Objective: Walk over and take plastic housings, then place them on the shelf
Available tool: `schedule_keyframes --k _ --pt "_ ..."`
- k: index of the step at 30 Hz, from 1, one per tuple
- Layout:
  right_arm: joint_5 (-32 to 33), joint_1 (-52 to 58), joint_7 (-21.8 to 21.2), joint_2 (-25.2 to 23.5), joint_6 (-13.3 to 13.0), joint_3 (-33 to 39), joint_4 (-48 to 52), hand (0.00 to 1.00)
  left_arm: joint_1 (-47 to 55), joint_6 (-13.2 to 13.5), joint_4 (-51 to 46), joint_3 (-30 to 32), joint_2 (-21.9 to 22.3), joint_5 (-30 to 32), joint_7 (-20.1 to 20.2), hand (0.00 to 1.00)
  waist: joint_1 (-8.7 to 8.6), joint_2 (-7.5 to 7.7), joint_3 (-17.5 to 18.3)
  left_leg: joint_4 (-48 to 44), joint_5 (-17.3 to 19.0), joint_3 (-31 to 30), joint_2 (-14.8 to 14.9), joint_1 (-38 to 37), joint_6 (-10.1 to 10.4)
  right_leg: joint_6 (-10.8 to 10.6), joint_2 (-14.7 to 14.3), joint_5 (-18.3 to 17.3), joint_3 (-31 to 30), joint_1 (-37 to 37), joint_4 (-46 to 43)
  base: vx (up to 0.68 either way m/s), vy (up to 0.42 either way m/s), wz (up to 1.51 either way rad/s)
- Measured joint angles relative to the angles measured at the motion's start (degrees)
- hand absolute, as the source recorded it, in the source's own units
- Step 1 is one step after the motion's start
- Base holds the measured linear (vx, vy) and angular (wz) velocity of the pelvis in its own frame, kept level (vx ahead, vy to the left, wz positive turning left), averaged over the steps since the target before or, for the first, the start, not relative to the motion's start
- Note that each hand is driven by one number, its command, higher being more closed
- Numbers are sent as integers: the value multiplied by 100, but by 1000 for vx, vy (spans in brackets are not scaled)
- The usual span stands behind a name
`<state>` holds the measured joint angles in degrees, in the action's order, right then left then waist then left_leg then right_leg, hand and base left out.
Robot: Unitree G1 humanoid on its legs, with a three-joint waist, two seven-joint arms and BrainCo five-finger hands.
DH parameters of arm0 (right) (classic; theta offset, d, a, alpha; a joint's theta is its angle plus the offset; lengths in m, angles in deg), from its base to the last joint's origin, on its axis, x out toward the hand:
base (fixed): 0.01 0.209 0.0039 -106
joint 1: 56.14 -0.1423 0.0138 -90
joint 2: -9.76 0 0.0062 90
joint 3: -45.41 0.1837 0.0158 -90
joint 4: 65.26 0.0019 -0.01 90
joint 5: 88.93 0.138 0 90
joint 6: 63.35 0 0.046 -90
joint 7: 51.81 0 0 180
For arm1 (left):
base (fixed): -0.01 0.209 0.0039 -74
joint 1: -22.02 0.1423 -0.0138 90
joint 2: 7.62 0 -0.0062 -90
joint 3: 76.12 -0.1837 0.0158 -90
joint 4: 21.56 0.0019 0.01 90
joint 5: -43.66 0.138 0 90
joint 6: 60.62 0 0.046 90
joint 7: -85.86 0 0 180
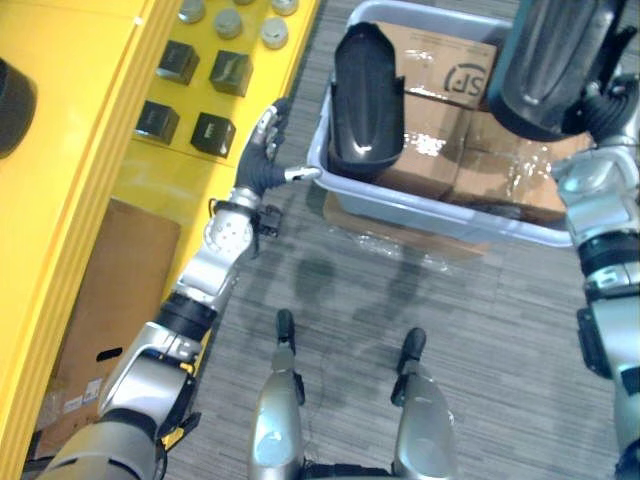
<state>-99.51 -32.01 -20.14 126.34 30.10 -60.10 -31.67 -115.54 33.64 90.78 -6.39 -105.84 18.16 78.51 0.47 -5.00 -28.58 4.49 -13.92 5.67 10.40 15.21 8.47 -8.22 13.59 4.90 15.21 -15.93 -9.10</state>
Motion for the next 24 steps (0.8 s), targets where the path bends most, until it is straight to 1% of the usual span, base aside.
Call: schedule_keyframes --k 1,3,4,5,6,8,9,10,11,12,13,15,16,18,21,24 --pt "-67 -8 -43 -12 -41 -2 10 100 -44 -64 43 -33 0 -128 35 0 -19 12 6 1 0 13 4 -13 0 1 -4 1 -12 3 0 -13 -36 -17" --pt "-215 -18 -59 -108 -113 -10 190 100 -194 -222 178 -78 1 -642 206 0 -124 68 11 1 0 50 31 -48 0 11 -36 12 -60 3 3 -14 -39 -11" --pt "-253 -22 -59 -126 -146 -24 227 100 -227 -280 207 -85 1 -814 246 0 -140 91 7 1 0 76 37 -66 0 13 -42 22 -91 2 9 -21 -32 -20" --pt "-376 -23 -60 -148 -235 -102 263 100 -265 -408 257 -93 3 -1102 320 0 -151 129 13 5 1 136 44 -111 1 19 -56 61 -137 16 56 -20 -21 -18" --pt "-406 -23 -64 -149 -257 -152 300 100 -281 -469 275 -92 3 -1258 356 0 -172 137 17 5 1 144 45 -118 0 18 -61 71 -142 27 81 -29 -25 -14" --pt "-614 -24 -81 -179 -345 -164 456 100 -411 -691 447 -103 34 -1720 426 0 -269 141 14 5 1 144 49 -131 1 24 -69 102 -142 52 107 -43 -25 -1" --pt "-684 -23 -99 -191 -382 -206 462 100 -452 -815 517 -101 56 -1949 470 0 -288 141 14 5 1 148 49 -156 1 22 -72 116 -143 83 132 -57 -23 -6" --pt "-835 -23 -163 -233 -416 -236 462 100 -475 -1003 631 -105 103 -2200 588 0 -292 146 13 6 2 191 49 -239 1 18 -77 137 -170 159 184 -39 -14 -6" --pt "-837 -23 -166 -238 -431 -248 463 100 -476 -1029 641 -105 116 -2210 598 0 -291 147 13 6 3 200 49 -255 2 17 -77 139 -176 173 189 -44 -15 -13" --pt "-955 -23 -173 -258 -516 -270 506 100 -485 -1187 694 -103 172 -2529 668 0 -274 156 16 6 5 261 50 -305 3 15 -81 145 -224 198 209 -32 -11 -12" --pt "-1014 -22 -177 -267 -547 -276 561 100 -489 -1261 712 -103 188 -2670 707 0 -271 161 18 7 8 285 49 -314 1 14 -83 145 -248 198 227 -50 -22 -15" --pt "-1171 -22 -178 -287 -653 -322 760 100 -559 -1505 818 -115 259 -3056 832 0 -287 168 15 7 8 310 49 -310 1 -7 -90 182 -265 201 290 -36 -19 -8" --pt "-1216 -22 -178 -287 -701 -376 797 100 -582 -1585 861 -117 272 -3151 861 0 -295 171 15 7 8 313 49 -310 1 -7 -91 190 -270 202 296 -44 -21 -4" --pt "-1342 -22 -180 -309 -846 -460 896 100 -651 -1816 940 -132 291 -3553 877 0 -315 186 22 7 8 326 49 -314 0 -4 -93 216 -277 213 327 -39 -20 -2" --pt "-1517 -5 -180 -331 -953 -514 931 100 -661 -1920 956 -131 339 -3802 876 0 -320 188 21 7 7 326 49 -322 0 3 -98 283 -275 246 370 -10 -6 0" --pt "-1688 85 -180 -356 -1001 -629 1085 100 -657 -1931 1121 -162 467 -3938 874 0 -310 192 20 7 7 322 49 -387 0 3 -100 285 -264 326 384 -7 -4 1"
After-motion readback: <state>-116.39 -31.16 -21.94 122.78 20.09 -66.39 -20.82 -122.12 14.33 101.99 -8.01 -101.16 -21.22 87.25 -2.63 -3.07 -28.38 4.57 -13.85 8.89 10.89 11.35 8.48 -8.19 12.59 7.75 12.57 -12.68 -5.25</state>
